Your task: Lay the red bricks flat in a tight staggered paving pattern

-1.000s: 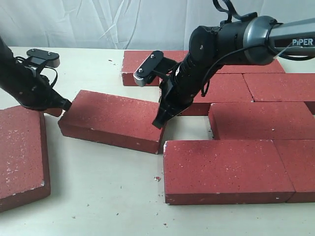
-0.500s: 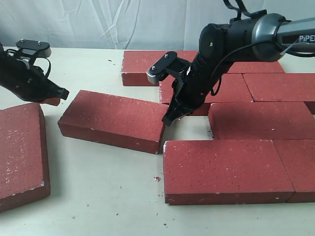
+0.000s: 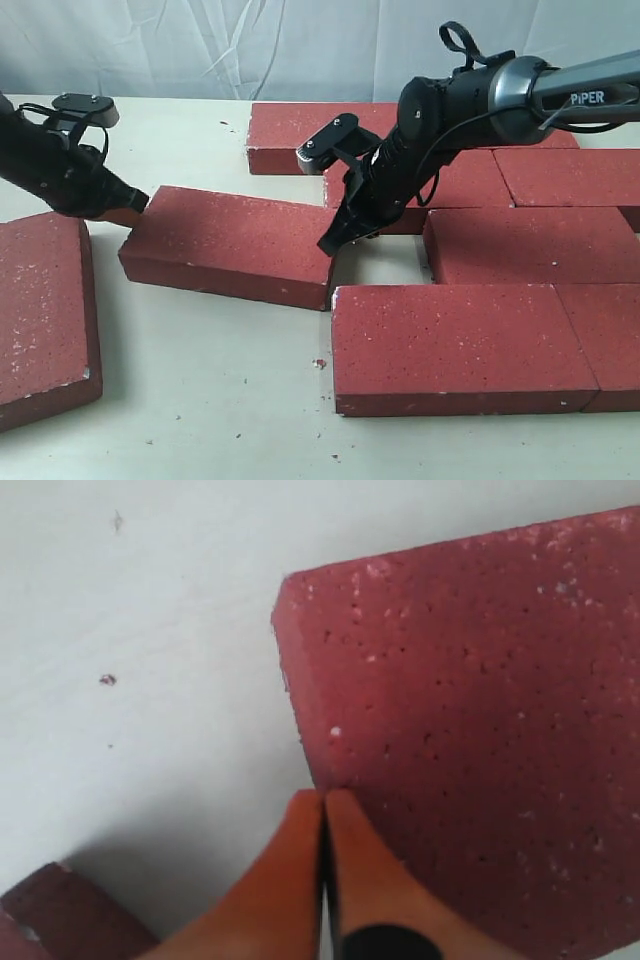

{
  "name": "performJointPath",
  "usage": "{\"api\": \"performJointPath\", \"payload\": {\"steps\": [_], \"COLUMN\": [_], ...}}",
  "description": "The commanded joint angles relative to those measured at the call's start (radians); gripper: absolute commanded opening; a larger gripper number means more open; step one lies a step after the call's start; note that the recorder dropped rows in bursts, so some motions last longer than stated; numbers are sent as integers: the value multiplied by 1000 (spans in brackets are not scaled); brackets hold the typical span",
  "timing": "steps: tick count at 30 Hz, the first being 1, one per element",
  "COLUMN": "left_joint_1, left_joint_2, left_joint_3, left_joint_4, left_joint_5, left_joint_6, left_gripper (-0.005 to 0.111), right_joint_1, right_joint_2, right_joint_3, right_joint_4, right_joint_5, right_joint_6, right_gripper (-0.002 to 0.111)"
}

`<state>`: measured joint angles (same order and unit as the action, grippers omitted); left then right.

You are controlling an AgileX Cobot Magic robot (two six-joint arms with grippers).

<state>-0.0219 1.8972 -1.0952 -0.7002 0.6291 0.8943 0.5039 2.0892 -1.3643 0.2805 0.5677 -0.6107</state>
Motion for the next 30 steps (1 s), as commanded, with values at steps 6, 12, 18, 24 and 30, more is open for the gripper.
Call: {"api": "performJointPath", "payload": {"steps": [6,12,18,24,30], "left_joint_1": [0,0,0,0,0], "left_joint_2": [-2,-25,-12,-2,-2], "left_joint_3": [-1,-1,-1,-1,-1], "left_joint_4": [64,87,35,22,2], "left_joint_5": [156,213,199,180,178], "left_joint_6": [1,-2,7,9,9], "left_gripper": [0,0,0,0,0], "right_joint_1": [-2,8,4,-8,-34], "right_joint_2": [-3,-3,-3,-53,-105], "right_joint_3": [-8,-8,-8,-8,-8], "right_joint_4": [29,-24,-77,-211,-251], "right_joint_5": [-86,-18,31,95,172], "right_joint_6": [-9,-51,-39,73,120], "right_gripper": [-1,-1,-1,-1,-1]}}
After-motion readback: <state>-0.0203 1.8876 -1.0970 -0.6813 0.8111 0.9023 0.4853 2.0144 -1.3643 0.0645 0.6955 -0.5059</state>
